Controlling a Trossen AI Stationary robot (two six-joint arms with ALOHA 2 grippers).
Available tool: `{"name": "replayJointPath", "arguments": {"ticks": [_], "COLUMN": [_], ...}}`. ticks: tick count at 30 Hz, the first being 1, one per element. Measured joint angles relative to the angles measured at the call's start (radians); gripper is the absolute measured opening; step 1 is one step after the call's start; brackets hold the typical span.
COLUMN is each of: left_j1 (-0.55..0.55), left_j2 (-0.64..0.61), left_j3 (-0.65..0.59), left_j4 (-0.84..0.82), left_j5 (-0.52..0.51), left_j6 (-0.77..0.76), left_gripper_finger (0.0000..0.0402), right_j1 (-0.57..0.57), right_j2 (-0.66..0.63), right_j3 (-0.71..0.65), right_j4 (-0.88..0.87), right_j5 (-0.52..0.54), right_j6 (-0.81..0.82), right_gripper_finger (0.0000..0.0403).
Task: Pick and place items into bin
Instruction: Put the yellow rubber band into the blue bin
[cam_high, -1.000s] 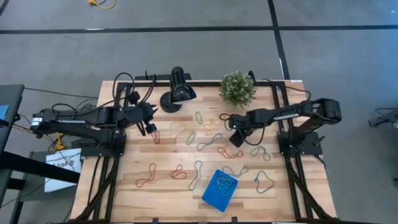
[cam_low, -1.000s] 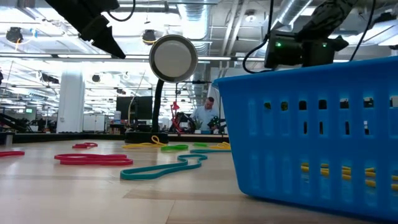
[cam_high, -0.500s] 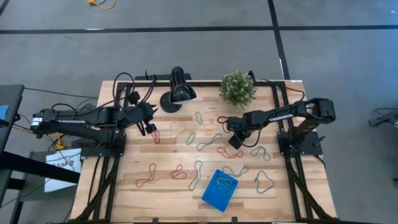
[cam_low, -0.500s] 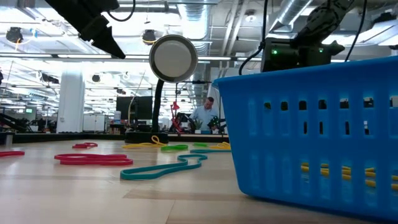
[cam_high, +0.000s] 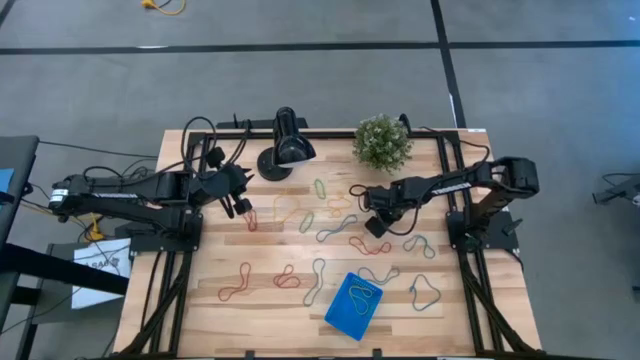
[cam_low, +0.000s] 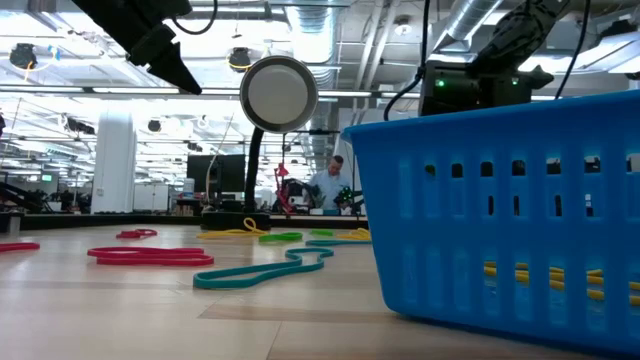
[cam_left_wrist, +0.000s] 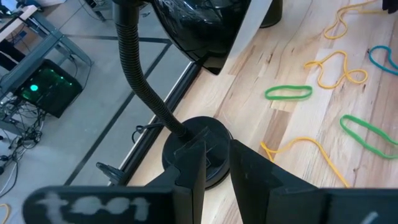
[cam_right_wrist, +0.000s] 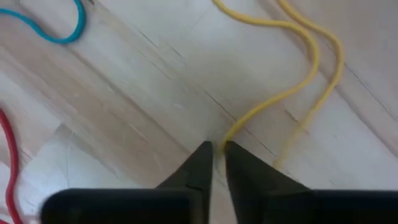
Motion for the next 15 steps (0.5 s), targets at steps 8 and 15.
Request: {"name": "replayJointPath", "arguments": {"ticks": [8, 15], "left_j1": [0.0, 0.0], "left_j2": [0.0, 0.0], "left_j3": [0.0, 0.0], "left_j4": [0.0, 0.0], "left_j5": [0.0, 0.0], "left_j6": [0.0, 0.0], "left_gripper_finger": [0.0061, 0.0061], "right_j1": [0.041, 0.165], "right_j2": [-0.03, -0.138], "right_j3": [0.012, 0.144], "right_j4": [-0.007, -0.031], "right_j5": [0.035, 0.041], "right_j6": [0.024, 0.046], "right_gripper_finger": [0.0002, 0.0001]}}
